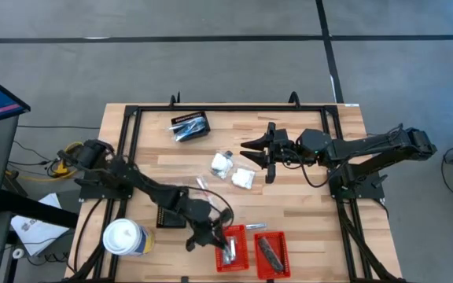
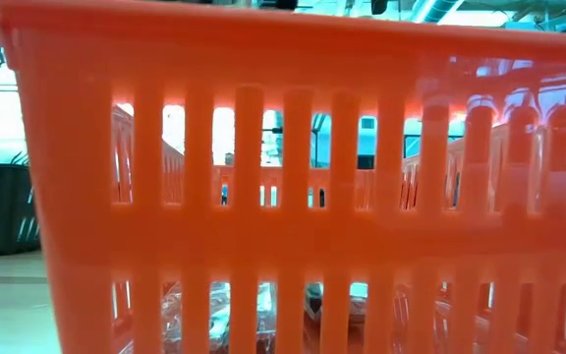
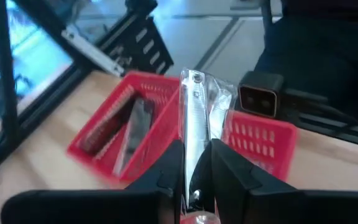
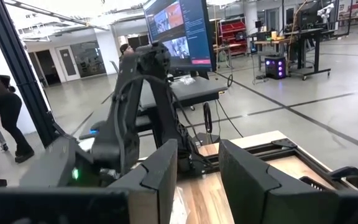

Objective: Pick & Place Travel size toiletries
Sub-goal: Put the nail cutter into the left red bin, then put the cotton pack into the bottom black bin

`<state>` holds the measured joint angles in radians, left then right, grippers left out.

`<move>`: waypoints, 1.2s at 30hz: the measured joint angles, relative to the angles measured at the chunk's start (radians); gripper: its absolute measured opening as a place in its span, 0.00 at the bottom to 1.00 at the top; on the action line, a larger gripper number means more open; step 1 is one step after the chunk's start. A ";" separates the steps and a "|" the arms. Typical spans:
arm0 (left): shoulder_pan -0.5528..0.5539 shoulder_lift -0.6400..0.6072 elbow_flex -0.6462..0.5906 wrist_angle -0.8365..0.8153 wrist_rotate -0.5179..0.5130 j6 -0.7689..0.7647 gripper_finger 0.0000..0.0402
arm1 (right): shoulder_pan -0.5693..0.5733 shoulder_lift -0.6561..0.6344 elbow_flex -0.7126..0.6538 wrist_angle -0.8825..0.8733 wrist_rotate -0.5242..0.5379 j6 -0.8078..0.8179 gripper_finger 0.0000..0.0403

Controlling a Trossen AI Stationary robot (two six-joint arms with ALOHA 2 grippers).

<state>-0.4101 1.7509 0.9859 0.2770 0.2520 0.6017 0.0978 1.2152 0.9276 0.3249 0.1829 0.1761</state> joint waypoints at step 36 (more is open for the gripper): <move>0.040 0.130 0.038 0.113 -0.105 -0.158 0.26 | 0.006 0.000 0.000 -0.011 0.000 0.008 0.28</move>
<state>-0.3698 1.8809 1.0241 0.3904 0.1475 0.4439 0.1043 1.2152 0.9276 0.3140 0.1825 0.1837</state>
